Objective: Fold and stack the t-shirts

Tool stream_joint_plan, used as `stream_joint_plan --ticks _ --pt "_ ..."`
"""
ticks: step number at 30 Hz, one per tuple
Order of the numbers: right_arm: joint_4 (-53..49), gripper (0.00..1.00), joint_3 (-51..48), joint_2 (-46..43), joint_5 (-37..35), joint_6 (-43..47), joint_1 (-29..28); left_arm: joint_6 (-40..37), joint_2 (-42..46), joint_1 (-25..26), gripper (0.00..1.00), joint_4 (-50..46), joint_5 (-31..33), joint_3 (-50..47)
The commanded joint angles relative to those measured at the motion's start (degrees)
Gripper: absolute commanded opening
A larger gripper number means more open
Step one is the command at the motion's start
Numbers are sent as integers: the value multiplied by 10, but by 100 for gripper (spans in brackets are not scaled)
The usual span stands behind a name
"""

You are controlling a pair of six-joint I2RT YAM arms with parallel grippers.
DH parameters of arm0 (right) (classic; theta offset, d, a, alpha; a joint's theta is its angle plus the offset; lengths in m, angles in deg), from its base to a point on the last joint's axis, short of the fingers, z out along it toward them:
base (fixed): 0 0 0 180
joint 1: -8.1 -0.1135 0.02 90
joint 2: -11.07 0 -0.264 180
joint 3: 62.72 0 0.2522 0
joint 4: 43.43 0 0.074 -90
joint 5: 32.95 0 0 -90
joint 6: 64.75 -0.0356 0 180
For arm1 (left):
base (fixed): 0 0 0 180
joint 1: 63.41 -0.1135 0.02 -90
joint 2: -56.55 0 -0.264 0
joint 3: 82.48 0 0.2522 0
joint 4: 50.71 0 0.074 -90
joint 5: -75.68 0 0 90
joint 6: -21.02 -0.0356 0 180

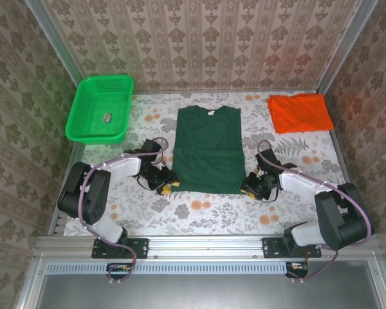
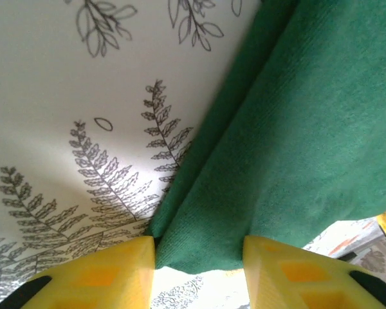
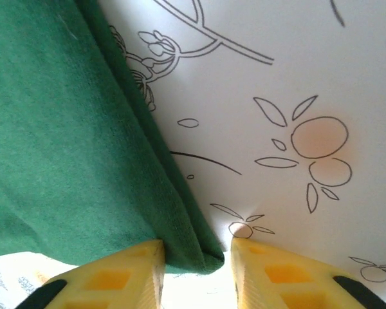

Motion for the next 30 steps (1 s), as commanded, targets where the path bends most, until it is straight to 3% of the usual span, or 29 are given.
stream_joint_plan --ticks 1,6,13,19,24,30 --pt "1 29 21 24 -17 9 -5 -22 -18 7 39 -33 34 22" --pt "-1 16 36 43 -18 19 -8 -27 -40 25 29 -33 47 39" --pt "-18 0 53 58 -26 50 -8 -66 -61 35 0 -71 102 76" --pt "-53 0 46 28 -17 69 -12 -131 -35 45 0 -129 153 71" --pt "-100 0 10 -53 2 55 -57 -150 35 60 0 -160 102 15" --pt "-137 0 -57 -174 20 -43 -166 -140 131 122 0 -242 54 -28"
